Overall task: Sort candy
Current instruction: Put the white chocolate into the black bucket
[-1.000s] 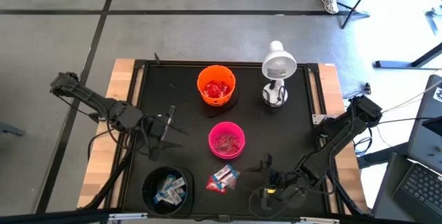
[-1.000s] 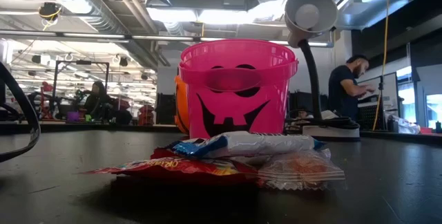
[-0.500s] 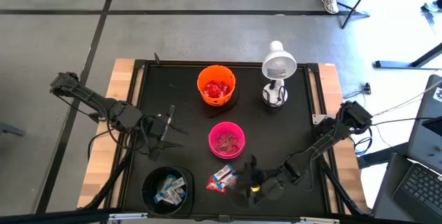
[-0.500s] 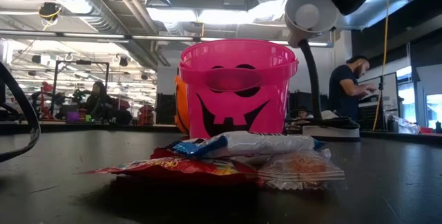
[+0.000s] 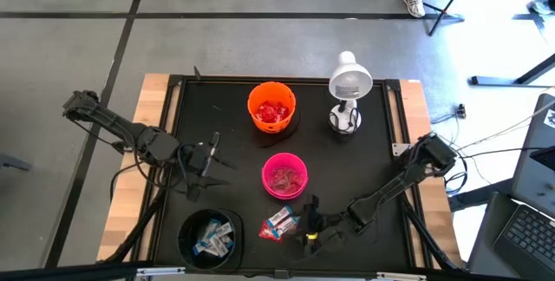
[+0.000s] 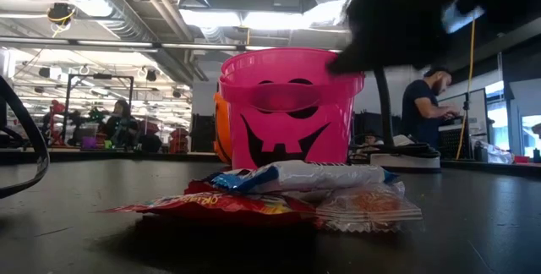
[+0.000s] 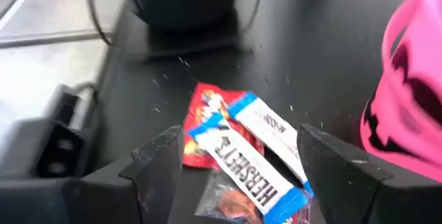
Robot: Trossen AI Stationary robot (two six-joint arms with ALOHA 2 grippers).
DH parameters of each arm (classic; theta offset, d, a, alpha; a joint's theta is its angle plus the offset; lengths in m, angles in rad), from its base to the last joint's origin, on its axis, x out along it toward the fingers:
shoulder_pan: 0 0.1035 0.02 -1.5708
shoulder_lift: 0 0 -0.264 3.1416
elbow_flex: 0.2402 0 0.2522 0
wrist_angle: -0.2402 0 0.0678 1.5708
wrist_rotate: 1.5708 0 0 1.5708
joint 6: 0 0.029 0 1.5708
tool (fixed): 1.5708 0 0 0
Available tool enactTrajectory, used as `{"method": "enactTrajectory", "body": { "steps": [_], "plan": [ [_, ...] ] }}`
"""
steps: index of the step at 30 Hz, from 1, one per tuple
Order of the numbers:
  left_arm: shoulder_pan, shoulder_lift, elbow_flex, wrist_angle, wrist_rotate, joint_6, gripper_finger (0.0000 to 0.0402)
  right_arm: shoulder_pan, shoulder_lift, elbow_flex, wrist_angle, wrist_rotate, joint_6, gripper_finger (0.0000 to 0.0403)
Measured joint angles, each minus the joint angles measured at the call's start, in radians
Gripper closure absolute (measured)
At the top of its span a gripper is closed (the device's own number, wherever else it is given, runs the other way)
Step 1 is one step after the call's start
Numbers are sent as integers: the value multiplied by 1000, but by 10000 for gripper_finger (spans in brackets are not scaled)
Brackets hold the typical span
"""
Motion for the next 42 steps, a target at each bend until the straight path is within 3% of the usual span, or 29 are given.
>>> {"method": "enactTrajectory", "body": {
  "steps": [10,32,42],
  "plan": [
    [-44,0,0,-1,5,-20,219,-33,114,0,99,-41,34,125],
    [-58,0,0,-1,5,-17,219,-38,188,1,97,-82,130,125],
    [-71,0,0,21,74,-17,219,-38,196,2,98,-75,157,125]
  ]
}}
